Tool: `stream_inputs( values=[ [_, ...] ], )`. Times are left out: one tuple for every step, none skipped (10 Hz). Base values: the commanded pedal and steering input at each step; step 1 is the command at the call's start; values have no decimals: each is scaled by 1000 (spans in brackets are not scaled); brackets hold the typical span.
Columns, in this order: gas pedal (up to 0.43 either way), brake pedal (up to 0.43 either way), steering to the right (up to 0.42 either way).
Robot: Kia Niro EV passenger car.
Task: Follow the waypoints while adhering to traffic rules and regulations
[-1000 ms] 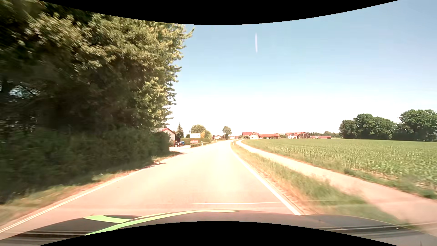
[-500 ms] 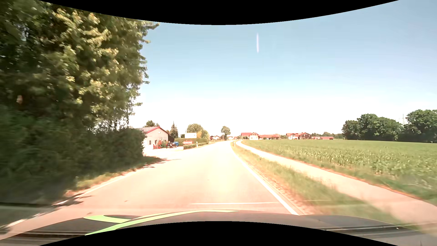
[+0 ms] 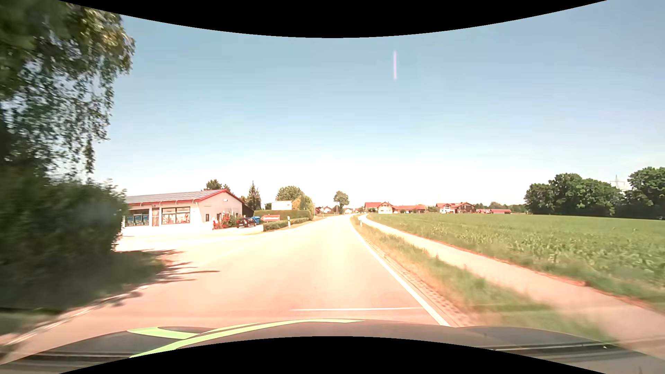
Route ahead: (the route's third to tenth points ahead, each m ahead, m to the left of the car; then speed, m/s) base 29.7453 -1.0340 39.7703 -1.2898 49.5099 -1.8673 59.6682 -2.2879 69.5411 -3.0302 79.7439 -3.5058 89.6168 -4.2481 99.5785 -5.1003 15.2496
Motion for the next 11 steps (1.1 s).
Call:
stream_inputs(
  values=[
    [47, 0, 4],
    [47, 0, 3],
    [47, 0, 3],
    [47, 0, 4],
    [47, 0, 4],
    [47, 0, 3],
    [47, 0, 3],
    [47, 0, 3],
    [47, 0, 4],
    [47, 0, 4],
    [47, 0, 4]
  ],
)
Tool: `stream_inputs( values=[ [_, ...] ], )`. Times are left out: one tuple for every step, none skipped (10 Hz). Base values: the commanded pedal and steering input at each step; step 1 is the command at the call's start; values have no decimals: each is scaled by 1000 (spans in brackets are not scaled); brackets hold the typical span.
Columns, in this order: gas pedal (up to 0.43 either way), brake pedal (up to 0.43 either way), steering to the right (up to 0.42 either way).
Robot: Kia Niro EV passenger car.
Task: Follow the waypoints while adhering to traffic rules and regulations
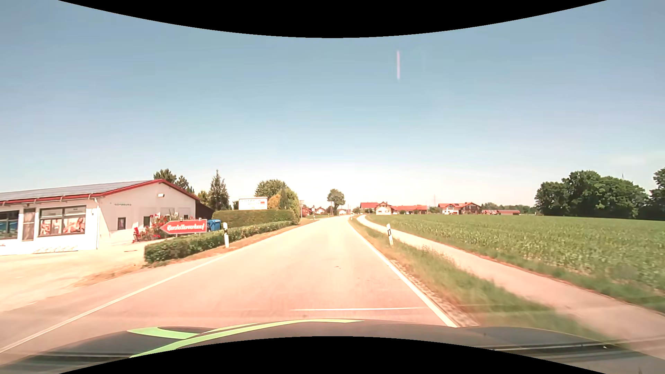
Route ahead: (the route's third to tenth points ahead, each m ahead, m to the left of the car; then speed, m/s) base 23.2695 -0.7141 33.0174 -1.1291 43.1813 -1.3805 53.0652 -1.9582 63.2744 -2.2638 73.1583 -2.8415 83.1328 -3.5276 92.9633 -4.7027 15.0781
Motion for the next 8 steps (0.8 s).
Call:
stream_inputs(
  values=[
    [47, 0, 5],
    [59, 0, 4],
    [79, 0, 4],
    [79, 0, 4],
    [79, 0, 4],
    [79, 0, 4],
    [79, 0, 4],
    [87, 0, 4]
  ],
)
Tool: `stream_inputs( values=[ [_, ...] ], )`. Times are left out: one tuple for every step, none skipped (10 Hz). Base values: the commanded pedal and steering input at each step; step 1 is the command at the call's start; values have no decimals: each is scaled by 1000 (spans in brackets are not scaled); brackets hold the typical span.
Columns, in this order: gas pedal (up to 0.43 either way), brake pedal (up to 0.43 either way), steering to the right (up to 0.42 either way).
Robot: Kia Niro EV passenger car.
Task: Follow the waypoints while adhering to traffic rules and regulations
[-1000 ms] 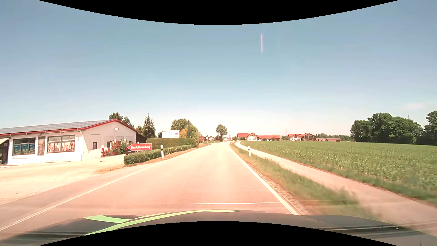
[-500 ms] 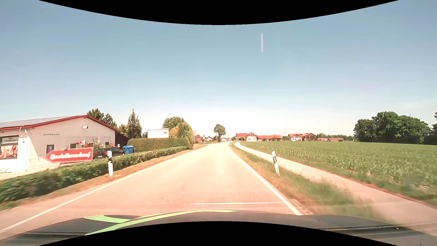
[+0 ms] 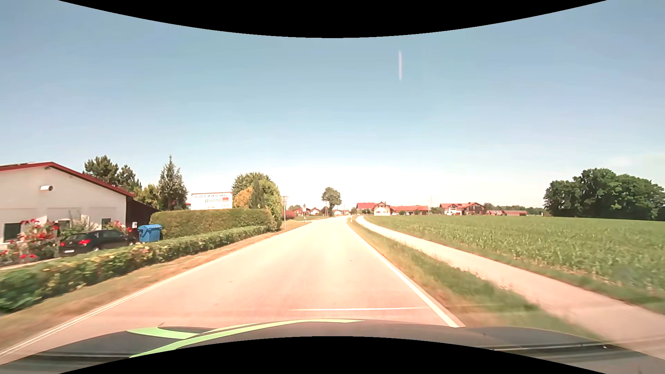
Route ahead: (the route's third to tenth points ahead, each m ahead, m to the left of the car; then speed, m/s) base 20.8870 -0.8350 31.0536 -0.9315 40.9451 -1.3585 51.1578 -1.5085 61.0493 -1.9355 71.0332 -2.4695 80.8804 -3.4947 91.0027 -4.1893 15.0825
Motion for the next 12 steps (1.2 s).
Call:
stream_inputs(
  values=[
    [87, 0, 3],
    [98, 0, 1],
    [110, 0, 1],
    [110, 0, 1],
    [110, 0, 1],
    [110, 0, 1],
    [110, 0, 0],
    [110, 0, 0],
    [118, 0, 0],
    [118, 0, 0],
    [118, 0, 0],
    [118, 0, 0]
  ],
)
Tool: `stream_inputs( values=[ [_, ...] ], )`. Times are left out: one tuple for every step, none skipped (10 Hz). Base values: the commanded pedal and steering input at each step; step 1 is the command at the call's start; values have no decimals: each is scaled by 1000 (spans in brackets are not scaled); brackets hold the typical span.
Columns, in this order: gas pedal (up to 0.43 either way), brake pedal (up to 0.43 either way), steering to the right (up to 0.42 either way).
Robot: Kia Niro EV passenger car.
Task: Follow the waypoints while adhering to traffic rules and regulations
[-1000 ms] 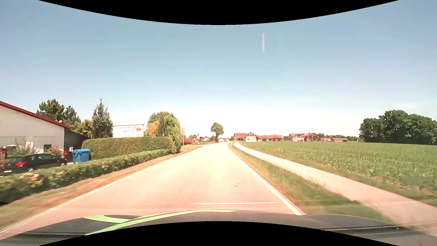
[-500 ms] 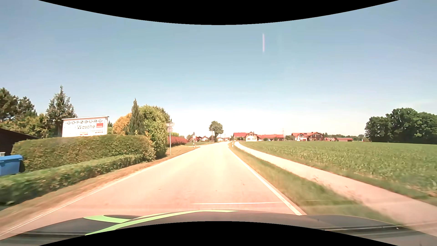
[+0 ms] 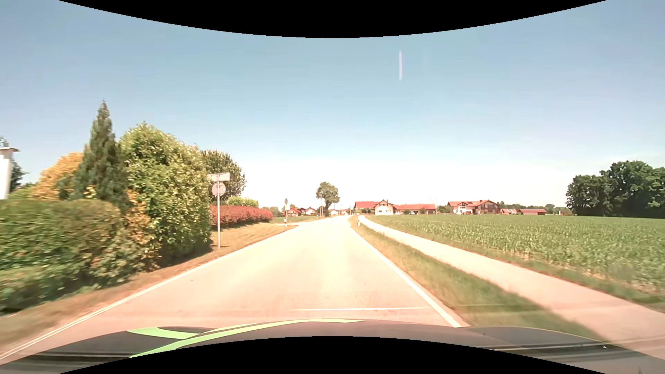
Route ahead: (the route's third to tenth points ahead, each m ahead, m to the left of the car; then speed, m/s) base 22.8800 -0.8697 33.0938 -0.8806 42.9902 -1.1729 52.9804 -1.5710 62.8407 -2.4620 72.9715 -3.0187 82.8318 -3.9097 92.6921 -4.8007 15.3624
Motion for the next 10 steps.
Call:
stream_inputs(
  values=[
    [118, 0, 0],
    [118, 0, 0],
    [118, 0, 0],
    [118, 0, 0],
    [118, 0, 0],
    [118, 0, 0],
    [118, 0, 0],
    [118, 0, 0],
    [110, 0, 0],
    [110, 0, 0]
  ],
)
